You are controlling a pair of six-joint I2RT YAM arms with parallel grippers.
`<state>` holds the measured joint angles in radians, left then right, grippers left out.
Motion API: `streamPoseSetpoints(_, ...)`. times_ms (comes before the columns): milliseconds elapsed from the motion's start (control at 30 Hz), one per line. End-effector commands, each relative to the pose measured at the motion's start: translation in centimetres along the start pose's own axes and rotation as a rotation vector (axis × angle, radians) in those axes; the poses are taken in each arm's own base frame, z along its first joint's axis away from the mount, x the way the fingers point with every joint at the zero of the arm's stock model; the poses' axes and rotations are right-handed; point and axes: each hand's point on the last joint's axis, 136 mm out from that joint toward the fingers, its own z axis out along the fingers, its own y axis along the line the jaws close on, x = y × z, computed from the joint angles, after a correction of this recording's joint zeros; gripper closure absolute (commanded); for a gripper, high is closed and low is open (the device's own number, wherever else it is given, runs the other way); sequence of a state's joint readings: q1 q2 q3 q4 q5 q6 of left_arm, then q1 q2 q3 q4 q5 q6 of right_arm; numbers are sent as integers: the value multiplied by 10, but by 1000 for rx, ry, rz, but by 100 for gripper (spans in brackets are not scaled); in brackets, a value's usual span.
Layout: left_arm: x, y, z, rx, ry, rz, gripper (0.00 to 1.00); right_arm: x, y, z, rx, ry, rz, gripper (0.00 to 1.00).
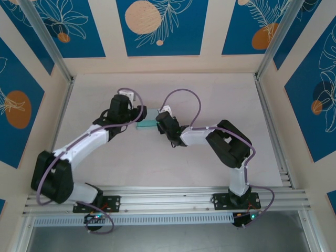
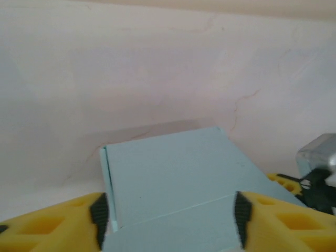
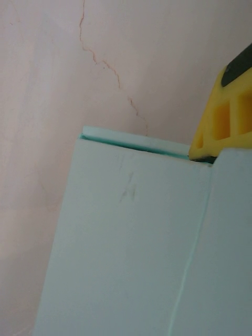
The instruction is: Fold the paper box
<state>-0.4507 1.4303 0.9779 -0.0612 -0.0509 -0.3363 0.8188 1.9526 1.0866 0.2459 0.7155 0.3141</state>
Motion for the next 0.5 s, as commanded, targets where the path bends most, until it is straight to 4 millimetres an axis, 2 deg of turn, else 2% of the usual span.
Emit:
streamPoseSetpoints(0, -16, -22, 15, 103, 8, 11, 45, 25, 2, 4, 20, 81, -70, 84)
streamPoseSetpoints(133, -2, -32, 37, 163, 69, -9, 57, 24, 4, 2, 23, 81, -91, 84)
streamPoseSetpoints(200, 9, -35, 47, 189, 104, -26, 58, 22, 5, 2, 23, 79, -96, 84)
streamPoseSetpoints(400, 36, -22, 74, 134, 175, -41, 59, 22, 7, 1, 14, 89, -110, 84)
streamPoseSetpoints(467, 39, -21, 80, 128, 189, -44, 60, 22, 9, -3, 12, 98, -125, 77)
